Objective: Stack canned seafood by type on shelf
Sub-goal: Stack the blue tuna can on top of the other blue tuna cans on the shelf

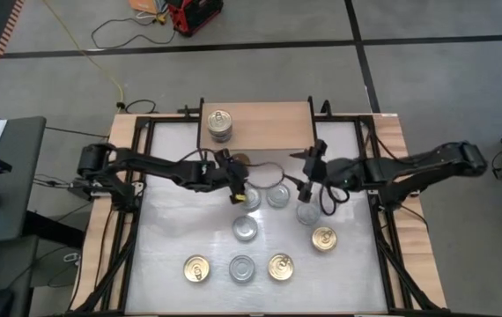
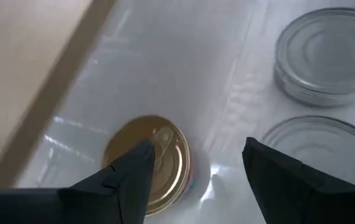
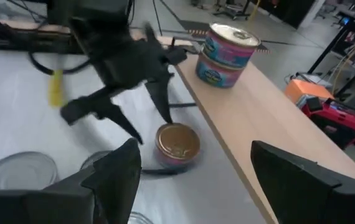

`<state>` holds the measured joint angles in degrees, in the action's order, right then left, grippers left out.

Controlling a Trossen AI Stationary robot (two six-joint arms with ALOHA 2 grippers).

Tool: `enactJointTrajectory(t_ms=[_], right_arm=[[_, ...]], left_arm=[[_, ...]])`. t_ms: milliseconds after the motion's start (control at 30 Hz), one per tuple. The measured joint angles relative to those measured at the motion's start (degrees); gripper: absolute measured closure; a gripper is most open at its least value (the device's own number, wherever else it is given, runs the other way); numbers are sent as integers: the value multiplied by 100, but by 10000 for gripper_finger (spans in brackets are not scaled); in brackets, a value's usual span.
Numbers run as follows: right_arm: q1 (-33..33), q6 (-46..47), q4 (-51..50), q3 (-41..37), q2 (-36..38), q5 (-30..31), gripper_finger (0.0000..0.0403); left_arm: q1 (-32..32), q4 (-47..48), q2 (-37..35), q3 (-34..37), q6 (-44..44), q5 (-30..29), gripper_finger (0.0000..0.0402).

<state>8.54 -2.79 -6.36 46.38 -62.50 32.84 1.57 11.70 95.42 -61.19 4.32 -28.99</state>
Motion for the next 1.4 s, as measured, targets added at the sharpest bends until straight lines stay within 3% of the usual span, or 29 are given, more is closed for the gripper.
enactJointTrajectory(t_ms=[400, 733, 1000, 1167, 1400], right_arm=[[958, 428, -8, -274, 273, 621, 72], [1424, 448, 198, -272, 254, 809, 72], [1515, 470, 254, -272, 254, 915, 72], [1515, 475, 255, -272, 254, 922, 72], [1512, 475, 253, -270, 254, 925, 72]], left_arm=[[406, -516, 499, 96, 504, -116, 208], [428, -662, 506, 461, 340, -692, 221], [429, -618, 495, 520, -141, -430, 241], [428, -429, 485, 508, 95, 394, 286], [92, 1003, 404, 134, 597, 717, 326]])
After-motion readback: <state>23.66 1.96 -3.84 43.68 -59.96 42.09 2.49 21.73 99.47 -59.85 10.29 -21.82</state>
